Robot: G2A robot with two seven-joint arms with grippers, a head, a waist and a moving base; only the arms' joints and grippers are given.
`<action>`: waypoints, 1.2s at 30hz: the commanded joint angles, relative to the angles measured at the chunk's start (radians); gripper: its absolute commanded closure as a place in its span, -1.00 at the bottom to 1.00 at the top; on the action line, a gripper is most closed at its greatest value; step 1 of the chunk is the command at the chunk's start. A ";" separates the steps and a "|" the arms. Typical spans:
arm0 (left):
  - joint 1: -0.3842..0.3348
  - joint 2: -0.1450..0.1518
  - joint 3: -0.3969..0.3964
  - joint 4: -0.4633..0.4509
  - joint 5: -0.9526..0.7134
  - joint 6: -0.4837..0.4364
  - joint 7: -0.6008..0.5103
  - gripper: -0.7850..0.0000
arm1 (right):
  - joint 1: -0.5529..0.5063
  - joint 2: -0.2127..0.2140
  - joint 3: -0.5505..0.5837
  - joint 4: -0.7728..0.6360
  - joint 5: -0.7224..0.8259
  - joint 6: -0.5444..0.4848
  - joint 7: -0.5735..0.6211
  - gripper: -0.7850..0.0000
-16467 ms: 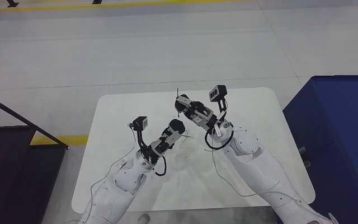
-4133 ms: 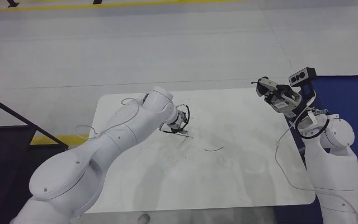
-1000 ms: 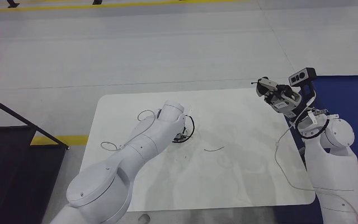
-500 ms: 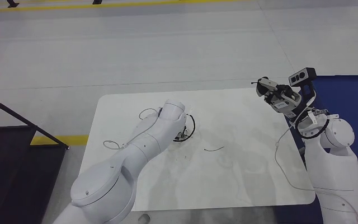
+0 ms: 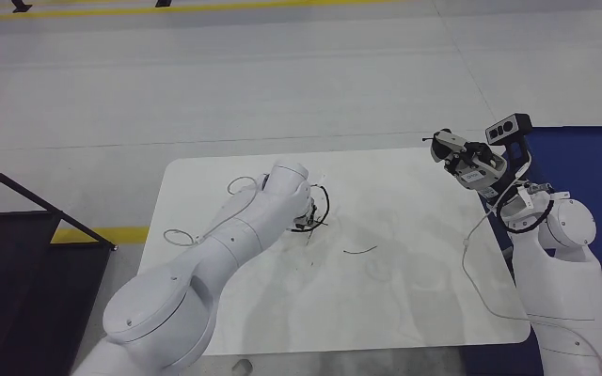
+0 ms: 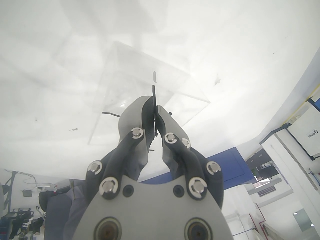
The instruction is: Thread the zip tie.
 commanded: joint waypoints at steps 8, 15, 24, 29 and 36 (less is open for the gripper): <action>0.060 0.122 -0.077 -0.297 -0.158 0.000 0.310 1.00 | 0.000 0.000 0.000 0.000 0.000 0.000 0.000 1.00; 0.205 0.236 -0.231 -0.691 -0.231 -0.011 0.616 1.00 | 0.000 0.000 0.000 0.000 0.000 0.000 0.000 1.00; 0.277 0.278 -0.287 -0.820 -0.180 -0.037 0.642 1.00 | 0.000 0.000 0.000 0.000 0.000 0.000 0.000 1.00; 0.280 0.278 -0.288 -0.819 -0.178 -0.043 0.637 1.00 | 0.000 0.000 0.000 0.000 0.000 0.000 0.000 1.00; 0.324 0.295 -0.332 -0.863 0.033 -0.207 0.561 1.00 | 0.000 0.000 0.000 0.000 0.000 0.000 0.000 1.00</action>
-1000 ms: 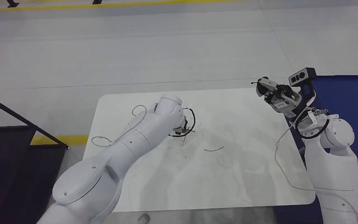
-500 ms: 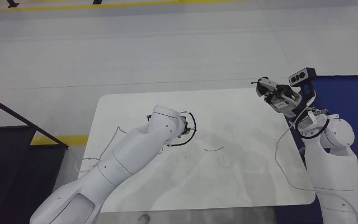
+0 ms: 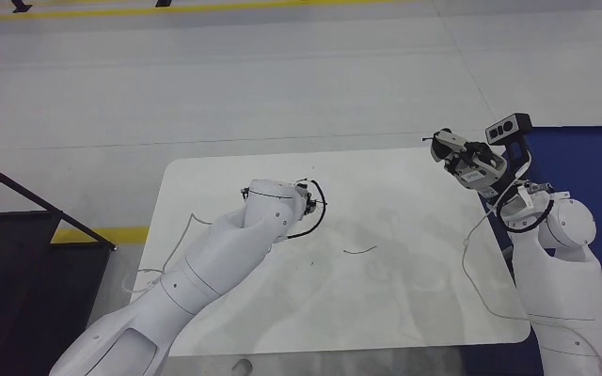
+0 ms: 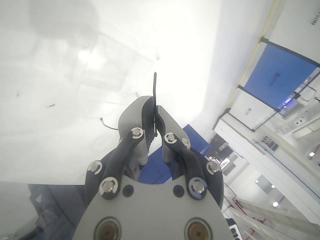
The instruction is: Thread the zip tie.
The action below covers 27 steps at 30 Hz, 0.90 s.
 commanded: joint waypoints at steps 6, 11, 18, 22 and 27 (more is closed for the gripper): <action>0.066 0.020 0.014 -0.022 0.291 -0.065 -0.067 1.00 | 0.000 0.000 0.000 0.000 0.000 0.000 0.000 1.00; 0.097 0.026 0.083 -0.068 0.532 -0.067 -0.099 1.00 | 0.000 0.000 0.000 0.000 0.000 0.000 0.000 1.00; 0.172 0.057 0.099 -0.153 0.839 -0.256 -0.245 1.00 | 0.000 0.000 0.000 0.000 0.000 0.000 0.000 1.00; 0.225 0.073 0.060 -0.175 0.918 -0.313 -0.305 1.00 | 0.000 0.000 0.000 0.000 0.000 0.000 0.000 1.00; 0.243 0.070 0.016 -0.187 0.830 -0.306 -0.349 1.00 | 0.000 0.000 0.000 0.000 0.000 0.000 0.000 1.00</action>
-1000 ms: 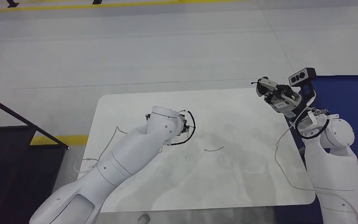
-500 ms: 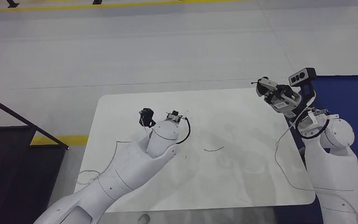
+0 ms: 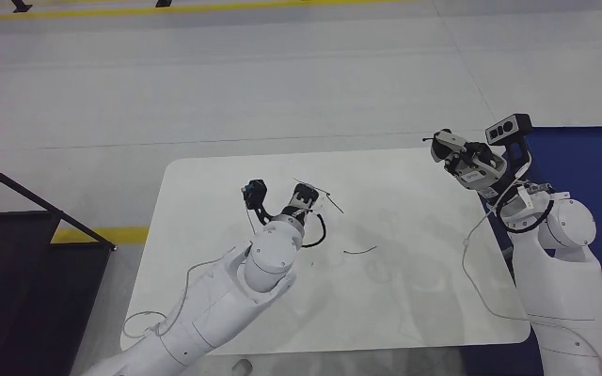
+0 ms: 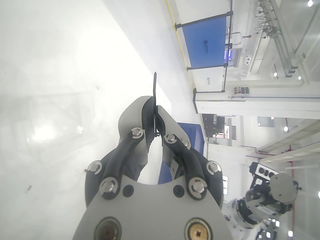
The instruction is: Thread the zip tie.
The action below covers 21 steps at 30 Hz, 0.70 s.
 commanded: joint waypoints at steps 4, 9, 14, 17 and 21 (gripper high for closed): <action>-0.001 0.000 0.005 0.000 0.002 -0.002 0.011 1.00 | 0.000 0.000 0.000 0.000 0.000 0.000 0.000 1.00; 0.044 0.000 -0.093 -0.016 -0.152 -0.073 -0.084 1.00 | 0.000 0.000 0.000 0.000 0.000 0.000 0.000 1.00; 0.100 0.002 -0.213 -0.067 -0.404 -0.081 -0.251 1.00 | 0.000 0.000 0.000 0.000 0.000 0.000 0.000 1.00; 0.144 0.009 -0.290 -0.096 -0.550 -0.082 -0.408 1.00 | -0.002 0.000 0.000 -0.001 0.000 0.000 -0.005 1.00; 0.202 0.017 -0.380 -0.095 -0.744 -0.075 -0.656 1.00 | -0.003 0.005 0.001 -0.024 -0.052 -0.006 -0.001 1.00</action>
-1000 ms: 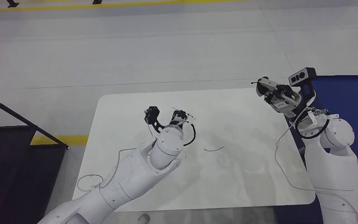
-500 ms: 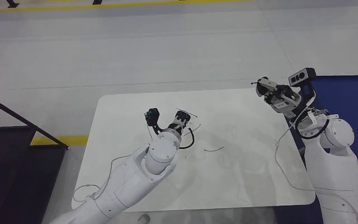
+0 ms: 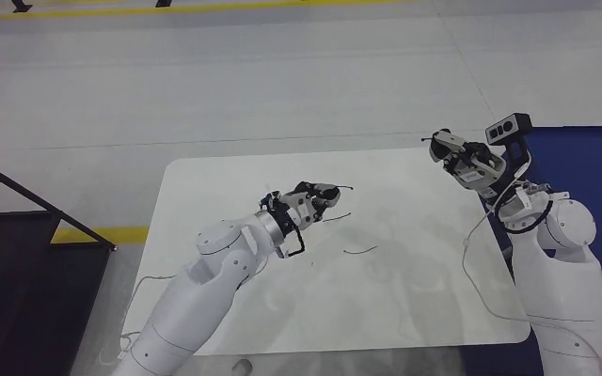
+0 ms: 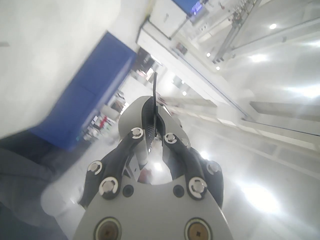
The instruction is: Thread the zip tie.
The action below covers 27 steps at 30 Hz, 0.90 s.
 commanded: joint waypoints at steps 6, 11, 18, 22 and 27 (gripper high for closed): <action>0.028 0.003 -0.050 0.017 -0.139 0.028 -0.170 1.00 | 0.018 0.011 0.016 -0.020 -0.099 -0.034 0.028 1.00; 0.043 0.000 -0.045 0.011 -0.183 0.027 -0.192 1.00 | 0.008 0.011 0.006 -0.022 -0.095 -0.009 0.022 1.00; 0.040 -0.020 -0.037 0.057 -0.540 0.171 -0.293 1.00 | -0.004 0.021 -0.044 -0.027 -0.205 -0.013 0.131 1.00; 0.024 -0.023 -0.028 0.081 -0.536 0.205 -0.272 1.00 | -0.004 0.025 -0.048 -0.038 -0.201 0.011 0.165 1.00; 0.024 -0.023 -0.028 0.081 -0.536 0.205 -0.272 1.00 | -0.004 0.025 -0.048 -0.038 -0.201 0.011 0.165 1.00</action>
